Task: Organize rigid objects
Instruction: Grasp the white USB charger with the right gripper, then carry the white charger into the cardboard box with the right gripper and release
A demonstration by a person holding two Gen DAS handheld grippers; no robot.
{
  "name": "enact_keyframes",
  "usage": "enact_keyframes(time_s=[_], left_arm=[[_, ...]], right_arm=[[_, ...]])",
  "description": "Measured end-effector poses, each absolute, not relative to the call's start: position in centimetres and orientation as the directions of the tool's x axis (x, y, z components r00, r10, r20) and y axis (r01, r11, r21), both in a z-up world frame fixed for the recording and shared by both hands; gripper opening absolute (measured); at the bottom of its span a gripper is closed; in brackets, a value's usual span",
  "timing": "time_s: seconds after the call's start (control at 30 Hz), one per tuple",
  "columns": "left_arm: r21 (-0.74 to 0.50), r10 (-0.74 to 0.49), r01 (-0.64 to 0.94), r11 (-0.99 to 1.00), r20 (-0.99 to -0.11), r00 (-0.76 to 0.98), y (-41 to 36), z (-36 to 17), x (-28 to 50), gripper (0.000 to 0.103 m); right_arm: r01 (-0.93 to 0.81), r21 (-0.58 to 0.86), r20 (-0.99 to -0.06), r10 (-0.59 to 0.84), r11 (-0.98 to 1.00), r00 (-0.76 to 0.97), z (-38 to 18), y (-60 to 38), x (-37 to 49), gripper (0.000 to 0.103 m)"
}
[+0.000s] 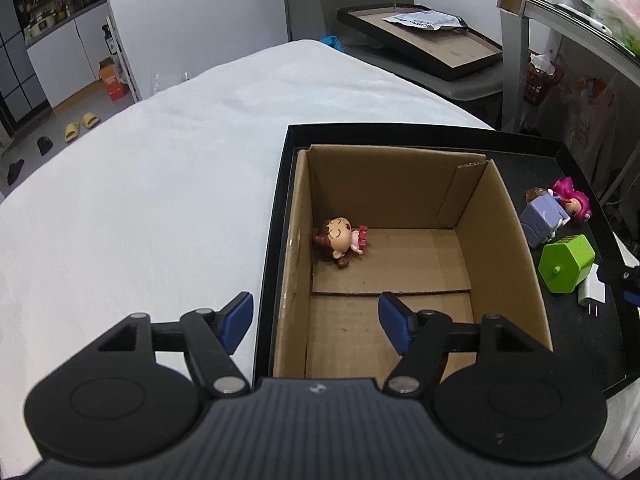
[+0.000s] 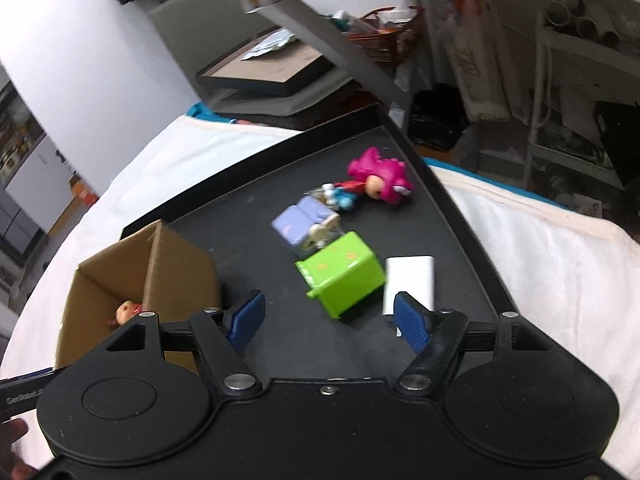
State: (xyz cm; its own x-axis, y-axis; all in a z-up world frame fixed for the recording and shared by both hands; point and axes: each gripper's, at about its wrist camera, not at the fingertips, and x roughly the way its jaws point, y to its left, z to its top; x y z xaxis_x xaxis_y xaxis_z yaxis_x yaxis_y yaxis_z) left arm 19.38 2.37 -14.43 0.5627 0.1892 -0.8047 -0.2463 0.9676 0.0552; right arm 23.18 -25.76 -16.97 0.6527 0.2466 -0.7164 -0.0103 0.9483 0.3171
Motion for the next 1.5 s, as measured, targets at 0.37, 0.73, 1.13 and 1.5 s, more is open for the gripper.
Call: enact_keyframes(time_s=[0.37,0.73,1.13,1.5], left_arm=[[0.124,0.252,-0.262,0.957,-0.804,0.539,0.9,-14.4,20.3,0.069],[0.154,0.286,-0.285,0.946,-0.810,0.512,0.7,-14.5,20.7,0.069],[0.120,0.269,-0.298,0.947,-0.804,0.530,1.2,-13.9,20.2,0.069],[0.070,0.229,-0.295,0.953,-0.802,0.551,2.0,-13.8,19.9,0.069]], right_arm=[[0.123,0.322,-0.755,0.176,0.939,0.631,-20.6,-28.6,24.9,0.064],[0.048,0.197,-0.785,0.128,0.979,0.607,-22.1,-27.4,27.2,0.038],[0.006,0.225,-0.784,0.177,0.974,0.595,-19.9,-27.8,25.4,0.037],[-0.040,0.170,-0.766,0.157,0.985,0.623,-16.4,-26.3,24.3,0.037]])
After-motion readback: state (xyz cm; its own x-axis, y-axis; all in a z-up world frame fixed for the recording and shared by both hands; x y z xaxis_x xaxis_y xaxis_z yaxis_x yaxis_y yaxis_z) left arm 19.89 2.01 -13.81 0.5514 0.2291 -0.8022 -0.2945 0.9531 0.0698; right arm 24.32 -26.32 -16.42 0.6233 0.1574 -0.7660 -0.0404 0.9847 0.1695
